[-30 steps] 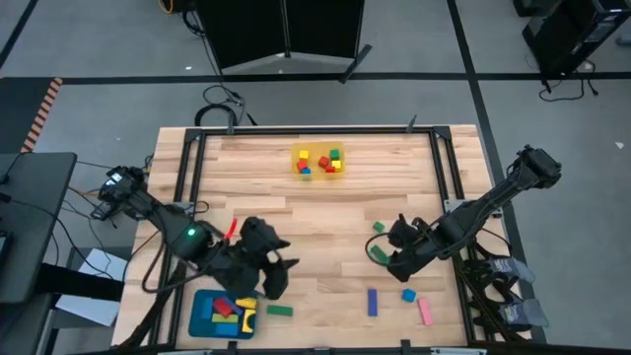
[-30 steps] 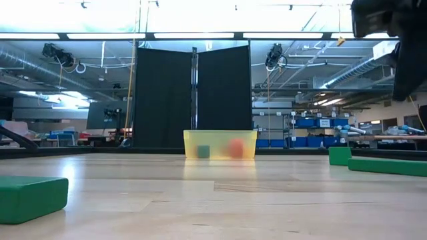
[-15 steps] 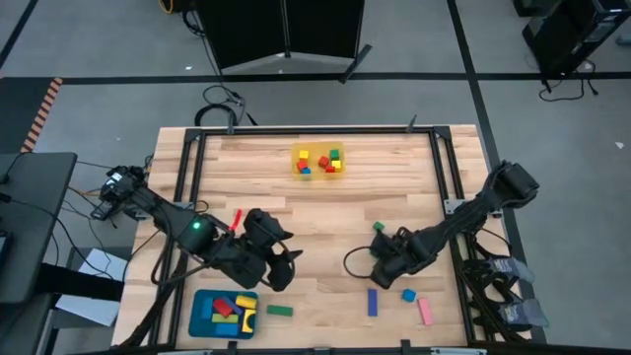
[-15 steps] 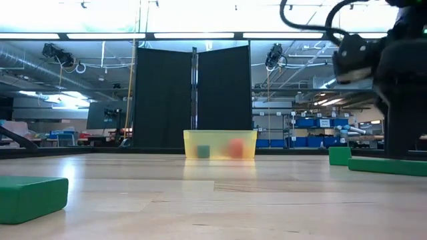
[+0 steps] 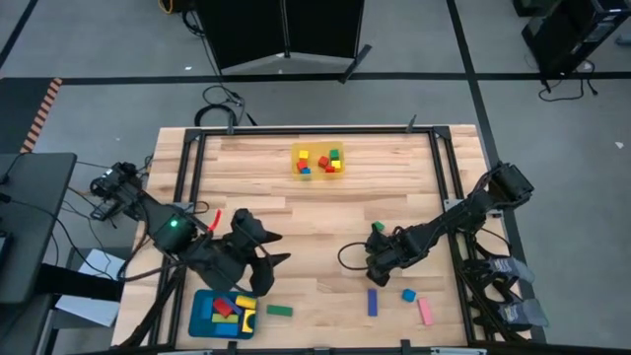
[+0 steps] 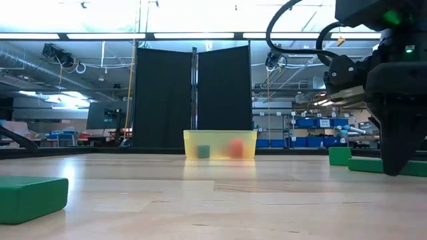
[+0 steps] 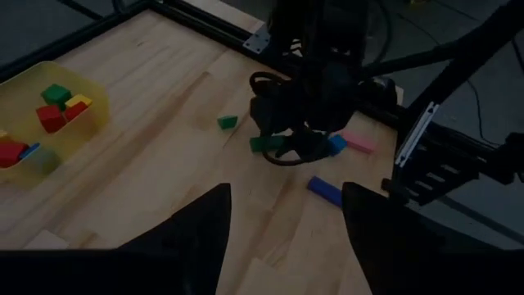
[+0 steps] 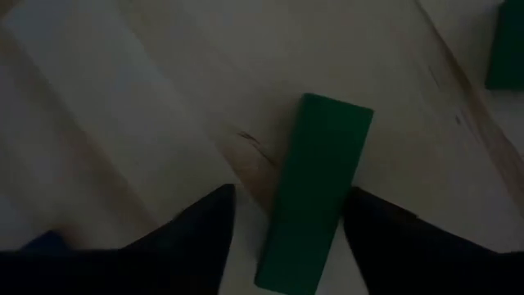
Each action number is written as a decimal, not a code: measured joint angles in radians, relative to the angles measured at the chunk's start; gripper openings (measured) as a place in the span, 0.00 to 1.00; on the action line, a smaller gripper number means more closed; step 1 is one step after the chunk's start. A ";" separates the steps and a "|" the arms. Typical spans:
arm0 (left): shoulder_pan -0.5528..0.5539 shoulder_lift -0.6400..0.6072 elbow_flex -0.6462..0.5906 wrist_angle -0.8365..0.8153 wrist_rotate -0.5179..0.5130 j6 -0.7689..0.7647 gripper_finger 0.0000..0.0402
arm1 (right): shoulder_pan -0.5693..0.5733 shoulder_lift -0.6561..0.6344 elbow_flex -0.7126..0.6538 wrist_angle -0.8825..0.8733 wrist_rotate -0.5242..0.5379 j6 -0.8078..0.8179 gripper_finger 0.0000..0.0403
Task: Sort blocks by size
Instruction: Put the green rectangular block into the blue bin
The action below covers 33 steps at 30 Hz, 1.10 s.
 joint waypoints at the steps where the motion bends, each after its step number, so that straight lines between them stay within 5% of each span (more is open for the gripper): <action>1: -0.006 -0.002 0.000 -0.005 -0.004 -0.006 0.60 | 0.000 0.000 -0.001 0.000 -0.001 -0.002 0.54; 8: -0.056 -0.006 0.000 -0.007 -0.035 -0.037 0.59 | 0.000 0.003 -0.002 0.022 -0.008 0.000 0.28; 22: -0.120 -0.025 0.000 0.055 -0.082 -0.066 0.59 | 0.004 -0.051 0.090 0.283 -0.008 -0.100 0.28; 28: -0.174 -0.089 0.000 0.272 -0.146 0.119 0.59 | -0.010 0.014 0.247 0.510 0.050 -0.206 0.28; 33: -0.246 -0.154 0.000 0.429 -0.242 0.304 0.59 | -0.036 0.184 0.481 0.526 0.065 -0.298 0.28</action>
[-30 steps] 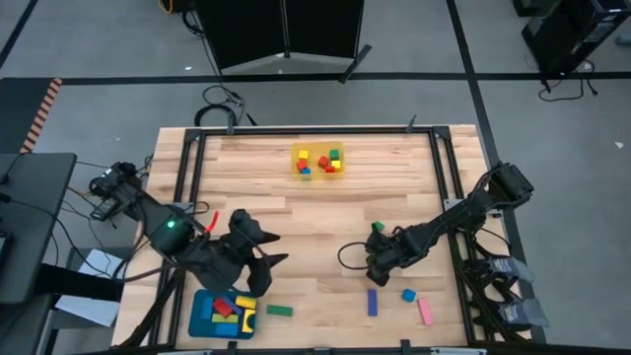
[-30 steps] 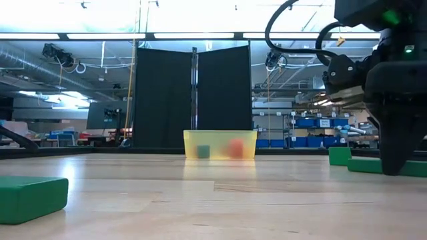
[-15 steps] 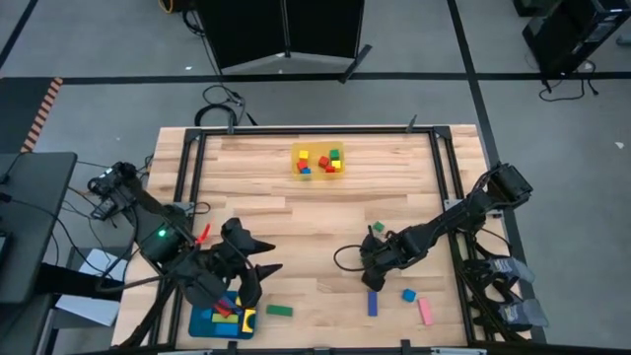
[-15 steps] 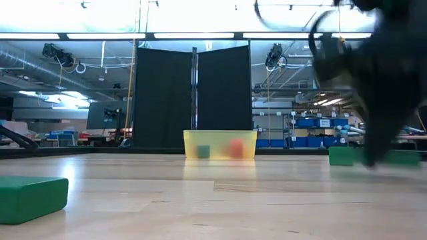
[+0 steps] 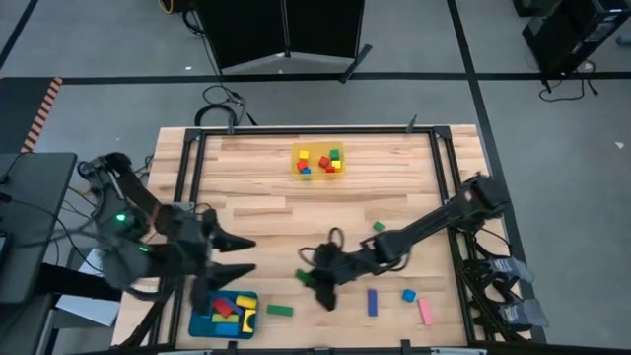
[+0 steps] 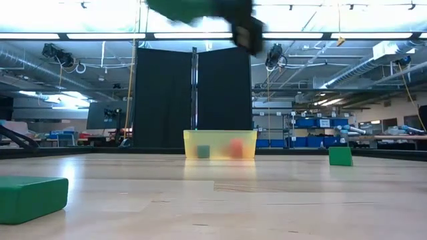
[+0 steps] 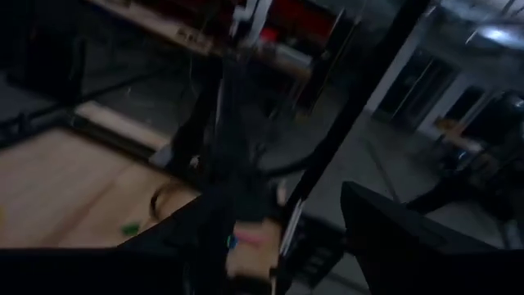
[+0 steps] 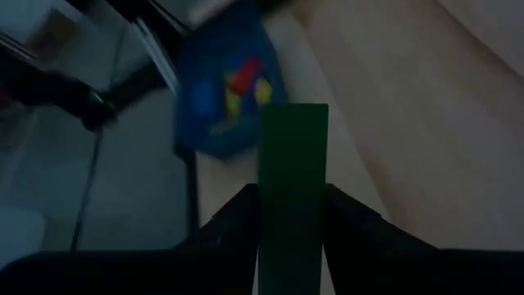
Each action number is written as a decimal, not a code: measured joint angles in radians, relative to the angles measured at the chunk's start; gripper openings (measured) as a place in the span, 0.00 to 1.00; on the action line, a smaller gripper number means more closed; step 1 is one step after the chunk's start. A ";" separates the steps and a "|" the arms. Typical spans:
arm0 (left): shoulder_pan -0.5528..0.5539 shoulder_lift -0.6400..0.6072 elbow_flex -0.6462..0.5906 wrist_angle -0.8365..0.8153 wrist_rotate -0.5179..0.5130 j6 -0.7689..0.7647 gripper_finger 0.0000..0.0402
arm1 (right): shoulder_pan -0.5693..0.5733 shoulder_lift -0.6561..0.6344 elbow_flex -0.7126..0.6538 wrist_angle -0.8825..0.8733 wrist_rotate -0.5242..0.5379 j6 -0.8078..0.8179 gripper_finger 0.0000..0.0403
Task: Sort blocks by size
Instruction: Put the green rectangular block into the blue bin
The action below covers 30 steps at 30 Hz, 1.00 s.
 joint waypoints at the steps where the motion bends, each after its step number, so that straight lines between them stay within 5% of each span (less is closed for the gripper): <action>1: -0.013 -0.012 0.000 0.024 -0.018 0.029 0.59 | -0.004 0.040 0.060 0.006 0.000 -0.012 0.28; 17: -0.137 -0.065 0.000 0.081 -0.086 0.126 0.59 | -0.018 0.759 1.036 0.005 -0.017 -0.089 0.28; 21: -0.157 -0.065 0.000 0.070 -0.086 0.126 0.59 | -0.022 0.786 0.970 0.139 -0.028 0.005 0.31; 27: -0.165 -0.065 0.000 0.032 -0.087 0.121 0.59 | -0.030 0.776 0.967 0.108 -0.098 0.005 0.67; 30: -0.164 -0.063 0.000 0.021 -0.092 0.112 0.59 | -0.030 0.730 0.967 0.065 -0.042 -0.049 0.78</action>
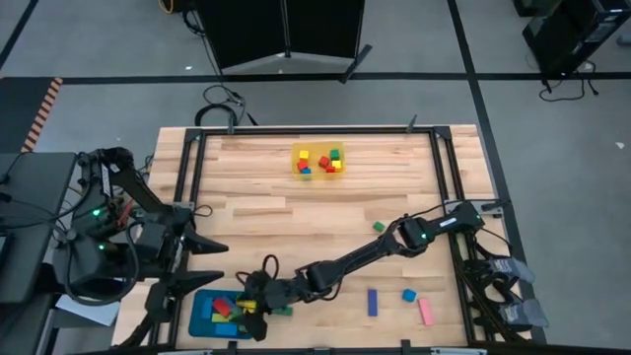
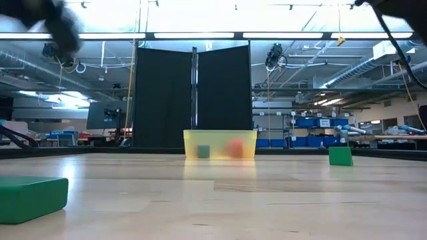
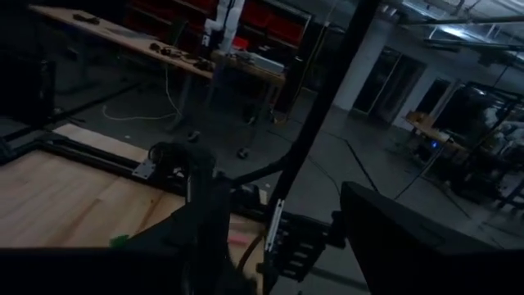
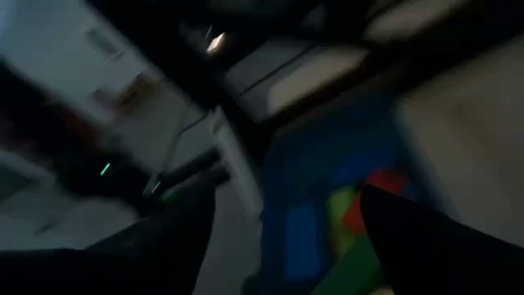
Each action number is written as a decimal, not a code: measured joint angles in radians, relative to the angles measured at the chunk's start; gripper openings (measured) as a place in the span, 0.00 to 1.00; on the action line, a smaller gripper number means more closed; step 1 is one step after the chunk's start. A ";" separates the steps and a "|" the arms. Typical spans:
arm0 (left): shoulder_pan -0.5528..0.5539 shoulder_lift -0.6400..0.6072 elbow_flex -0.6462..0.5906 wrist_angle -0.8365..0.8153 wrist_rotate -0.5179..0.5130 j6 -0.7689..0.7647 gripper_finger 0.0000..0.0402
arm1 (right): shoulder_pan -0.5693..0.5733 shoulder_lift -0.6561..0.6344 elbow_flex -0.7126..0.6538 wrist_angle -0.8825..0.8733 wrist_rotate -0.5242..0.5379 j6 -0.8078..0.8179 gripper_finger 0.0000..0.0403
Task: Sort blocks by size
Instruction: Put the green rectangular block into the blue bin
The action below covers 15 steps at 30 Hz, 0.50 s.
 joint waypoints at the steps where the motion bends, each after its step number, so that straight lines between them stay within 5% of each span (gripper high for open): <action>1: 0.000 0.000 0.000 -0.004 -0.002 -0.011 0.59 | 0.003 -0.024 0.000 -0.025 0.055 -0.022 0.79; 4: 0.002 0.000 0.000 -0.013 -0.006 -0.036 0.59 | 0.021 -0.103 0.000 -0.144 0.230 -0.096 0.79; 8: 0.002 0.016 -0.001 -0.021 -0.067 -0.043 0.59 | 0.029 -0.241 -0.103 -0.290 0.301 -0.190 0.71; 15: 0.055 0.086 -0.002 -0.183 -0.068 -0.188 0.59 | 0.024 -0.637 -0.661 -0.146 0.326 -0.184 0.60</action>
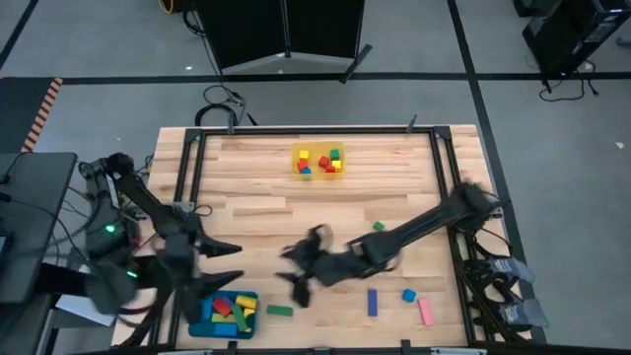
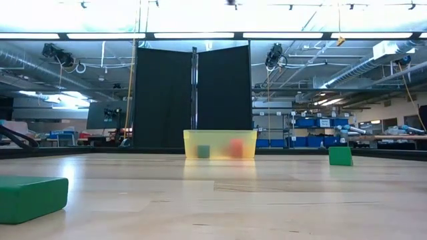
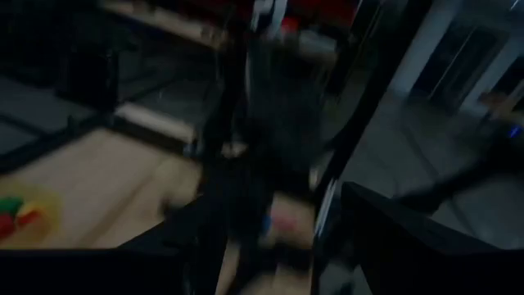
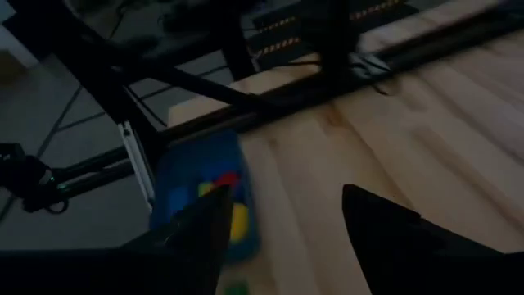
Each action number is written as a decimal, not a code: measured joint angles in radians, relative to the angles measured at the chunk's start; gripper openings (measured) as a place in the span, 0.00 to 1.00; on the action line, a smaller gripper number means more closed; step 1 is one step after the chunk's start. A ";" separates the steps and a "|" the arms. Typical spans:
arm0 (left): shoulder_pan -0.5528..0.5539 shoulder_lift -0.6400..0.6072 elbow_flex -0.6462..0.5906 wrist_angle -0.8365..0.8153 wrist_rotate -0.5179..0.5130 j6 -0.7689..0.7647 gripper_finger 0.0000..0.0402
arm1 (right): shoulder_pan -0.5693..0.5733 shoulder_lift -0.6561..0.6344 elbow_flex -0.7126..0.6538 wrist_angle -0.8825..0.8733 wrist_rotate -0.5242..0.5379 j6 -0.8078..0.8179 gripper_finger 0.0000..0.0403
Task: Sort blocks by size
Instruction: Put the green rectangular block into the blue bin
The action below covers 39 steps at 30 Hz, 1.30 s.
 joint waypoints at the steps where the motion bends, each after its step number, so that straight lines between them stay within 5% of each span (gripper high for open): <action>1: 0.015 0.016 0.000 -0.037 0.029 -0.035 0.59 | 0.001 -0.074 -0.096 0.014 0.009 0.015 0.60; 8: 0.196 0.200 0.000 -0.212 0.505 -0.160 0.59 | -0.003 -0.553 -0.579 0.021 0.018 0.101 0.60; 16: 0.354 0.480 -0.001 -0.265 0.990 -0.073 0.60 | -0.004 -0.925 -0.837 0.007 0.058 0.143 0.59; 27: 0.396 0.675 -0.001 -0.238 1.084 -0.008 0.63 | 0.005 -1.142 -0.900 -0.103 0.059 0.124 0.59; 39: 0.395 0.795 0.000 -0.251 1.143 0.073 0.76 | 0.012 -1.167 -0.900 -0.132 0.058 0.093 0.59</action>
